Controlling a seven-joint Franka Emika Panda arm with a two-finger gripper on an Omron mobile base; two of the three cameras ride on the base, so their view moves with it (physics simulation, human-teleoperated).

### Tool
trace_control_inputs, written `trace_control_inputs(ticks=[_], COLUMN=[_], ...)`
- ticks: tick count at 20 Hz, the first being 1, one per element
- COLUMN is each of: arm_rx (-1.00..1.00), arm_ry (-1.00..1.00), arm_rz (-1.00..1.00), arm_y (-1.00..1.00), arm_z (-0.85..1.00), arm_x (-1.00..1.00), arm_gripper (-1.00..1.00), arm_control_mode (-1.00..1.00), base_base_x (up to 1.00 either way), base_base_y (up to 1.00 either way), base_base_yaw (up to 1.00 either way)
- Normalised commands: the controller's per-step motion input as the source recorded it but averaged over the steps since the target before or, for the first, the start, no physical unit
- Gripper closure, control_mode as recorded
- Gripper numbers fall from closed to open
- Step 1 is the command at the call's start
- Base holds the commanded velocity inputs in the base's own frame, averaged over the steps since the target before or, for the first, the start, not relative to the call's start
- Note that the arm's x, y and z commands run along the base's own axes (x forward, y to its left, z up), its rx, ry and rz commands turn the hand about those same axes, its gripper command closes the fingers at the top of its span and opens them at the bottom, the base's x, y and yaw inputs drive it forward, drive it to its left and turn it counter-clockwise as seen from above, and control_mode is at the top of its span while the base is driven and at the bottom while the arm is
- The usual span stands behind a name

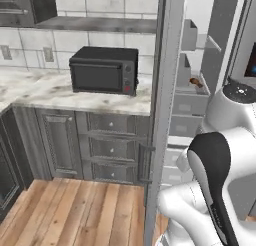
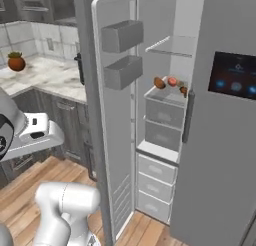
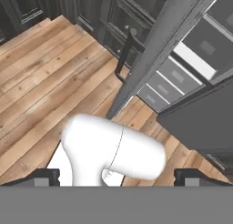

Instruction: Take the garlic and potato from the highest rack and move them to the second highest rack where the chicken drumstick and peach are located, to maximize freezer space. Close the freezer door after rearranging.

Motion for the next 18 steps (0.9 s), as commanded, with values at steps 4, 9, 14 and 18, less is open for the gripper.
trace_control_inputs(ticks=[4,9,14,18], arm_rx=[0.00,0.00,0.00,0.00], arm_ry=[0.00,0.00,0.00,0.00], arm_rz=[0.00,0.00,0.00,0.00], arm_y=[0.00,0.00,0.00,0.00], arm_z=[0.00,0.00,0.00,0.00], arm_x=[0.00,0.00,0.00,0.00], arm_gripper=[-1.00,-1.00,-1.00,-1.00], arm_control_mode=[1.00,1.00,1.00,1.00], base_base_x=[0.19,0.39,0.35,0.39], base_base_y=[0.86,0.72,0.80,0.71], base_base_yaw=[-0.51,-0.68,-0.57,-0.65])
